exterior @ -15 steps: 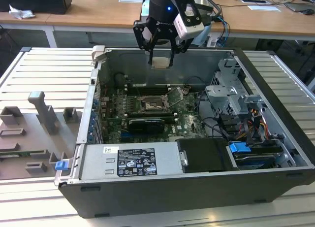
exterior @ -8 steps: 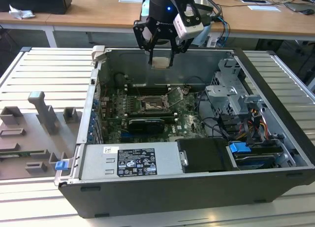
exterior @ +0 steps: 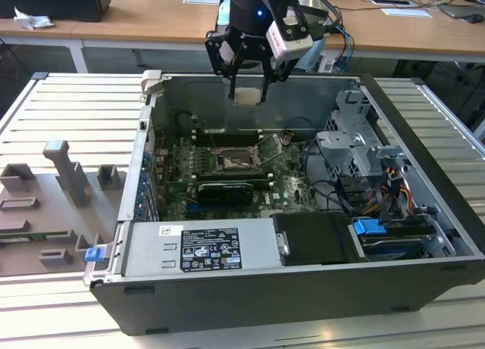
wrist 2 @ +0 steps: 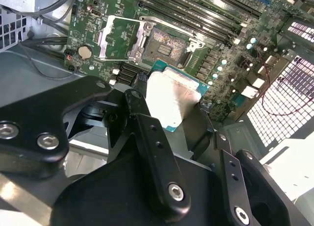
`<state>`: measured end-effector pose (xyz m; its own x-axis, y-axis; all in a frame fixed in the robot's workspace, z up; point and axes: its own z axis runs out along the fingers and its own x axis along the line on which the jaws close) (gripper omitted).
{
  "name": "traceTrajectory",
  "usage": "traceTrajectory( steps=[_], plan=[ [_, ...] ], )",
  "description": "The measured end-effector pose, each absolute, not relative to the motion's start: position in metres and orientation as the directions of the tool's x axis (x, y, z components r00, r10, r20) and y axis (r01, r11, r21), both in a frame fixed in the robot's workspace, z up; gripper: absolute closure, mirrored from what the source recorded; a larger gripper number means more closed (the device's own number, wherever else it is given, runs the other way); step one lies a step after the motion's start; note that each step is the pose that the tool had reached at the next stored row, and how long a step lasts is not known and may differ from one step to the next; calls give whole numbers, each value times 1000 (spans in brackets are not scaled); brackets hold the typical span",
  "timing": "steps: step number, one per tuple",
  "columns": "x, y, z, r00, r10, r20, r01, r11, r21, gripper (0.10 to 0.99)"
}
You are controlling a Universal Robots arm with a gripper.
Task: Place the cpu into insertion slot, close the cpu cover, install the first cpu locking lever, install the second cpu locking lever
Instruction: 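Place the cpu into insertion slot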
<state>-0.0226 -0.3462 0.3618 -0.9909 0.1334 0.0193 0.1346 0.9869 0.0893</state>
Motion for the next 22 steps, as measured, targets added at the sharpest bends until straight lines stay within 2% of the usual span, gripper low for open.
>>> traceTrajectory(
  steps=[12,22],
  plan=[
    [-23,-346,361,-973,232,19,233,969,88,549],
    [-23,-346,356,-971,238,20,239,967,87,549]
  ],
)
